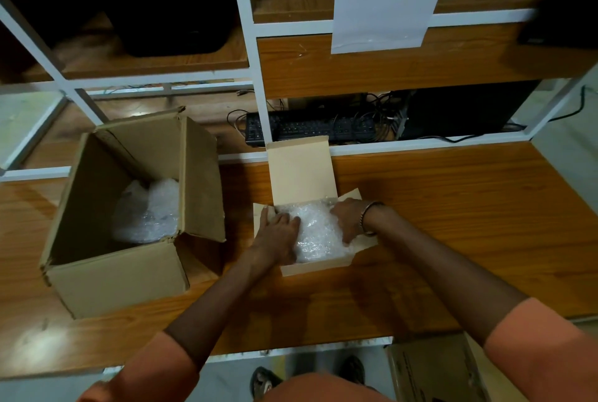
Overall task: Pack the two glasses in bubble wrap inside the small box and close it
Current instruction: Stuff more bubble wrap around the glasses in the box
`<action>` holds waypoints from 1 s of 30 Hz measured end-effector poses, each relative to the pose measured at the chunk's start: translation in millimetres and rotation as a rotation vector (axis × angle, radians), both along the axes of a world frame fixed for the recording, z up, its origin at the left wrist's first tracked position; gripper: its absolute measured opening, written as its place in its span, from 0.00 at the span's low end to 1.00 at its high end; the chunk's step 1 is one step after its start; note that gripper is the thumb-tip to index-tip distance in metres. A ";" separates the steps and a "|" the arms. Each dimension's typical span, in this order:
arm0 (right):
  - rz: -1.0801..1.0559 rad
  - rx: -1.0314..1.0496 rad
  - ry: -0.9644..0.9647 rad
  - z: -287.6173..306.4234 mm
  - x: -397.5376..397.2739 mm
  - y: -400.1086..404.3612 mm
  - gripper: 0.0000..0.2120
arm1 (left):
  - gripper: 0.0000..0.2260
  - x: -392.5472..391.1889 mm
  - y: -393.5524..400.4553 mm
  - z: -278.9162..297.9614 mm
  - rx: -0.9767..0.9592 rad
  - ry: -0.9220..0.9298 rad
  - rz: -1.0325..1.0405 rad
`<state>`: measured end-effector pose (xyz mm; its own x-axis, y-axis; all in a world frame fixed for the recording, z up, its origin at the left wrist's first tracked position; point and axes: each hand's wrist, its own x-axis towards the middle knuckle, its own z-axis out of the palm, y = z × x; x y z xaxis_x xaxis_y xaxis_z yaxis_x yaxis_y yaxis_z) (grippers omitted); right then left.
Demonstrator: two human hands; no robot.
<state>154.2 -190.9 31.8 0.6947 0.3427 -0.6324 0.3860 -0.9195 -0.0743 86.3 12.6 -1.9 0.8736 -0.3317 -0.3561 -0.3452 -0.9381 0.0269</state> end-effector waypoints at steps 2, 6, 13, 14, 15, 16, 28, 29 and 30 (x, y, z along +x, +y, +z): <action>-0.056 0.033 0.020 4.7 4.4 5.2 0.43 | 0.41 4.3 4.0 5.3 -0.062 -0.018 0.014; -0.015 0.121 -0.051 6.3 1.8 14.6 0.54 | 0.47 10.8 7.3 7.4 -0.192 0.039 -0.029; 0.011 0.102 -0.026 -20.0 -6.2 17.9 0.64 | 0.55 18.7 6.4 5.5 -0.271 0.193 -0.017; 0.019 0.095 -0.031 -20.1 -5.0 19.6 0.63 | 0.54 20.8 5.7 3.8 -0.251 0.205 -0.007; 0.027 0.089 -0.034 -19.1 -3.9 21.8 0.62 | 0.53 22.8 4.0 2.2 -0.232 0.214 -0.001; 0.027 0.080 -0.032 -17.8 -3.1 24.5 0.61 | 0.52 25.0 1.6 0.5 -0.217 0.217 0.004; 0.088 -0.048 -0.040 -24.1 10.8 34.3 0.50 | 0.51 36.2 -11.4 -19.3 -0.089 0.161 0.043; 0.084 -0.053 -0.038 -24.6 10.2 36.2 0.51 | 0.51 37.2 -12.1 -20.4 -0.088 0.165 0.043; 0.078 -0.051 -0.036 -26.2 9.5 38.2 0.52 | 0.52 38.7 -13.0 -20.6 -0.088 0.169 0.047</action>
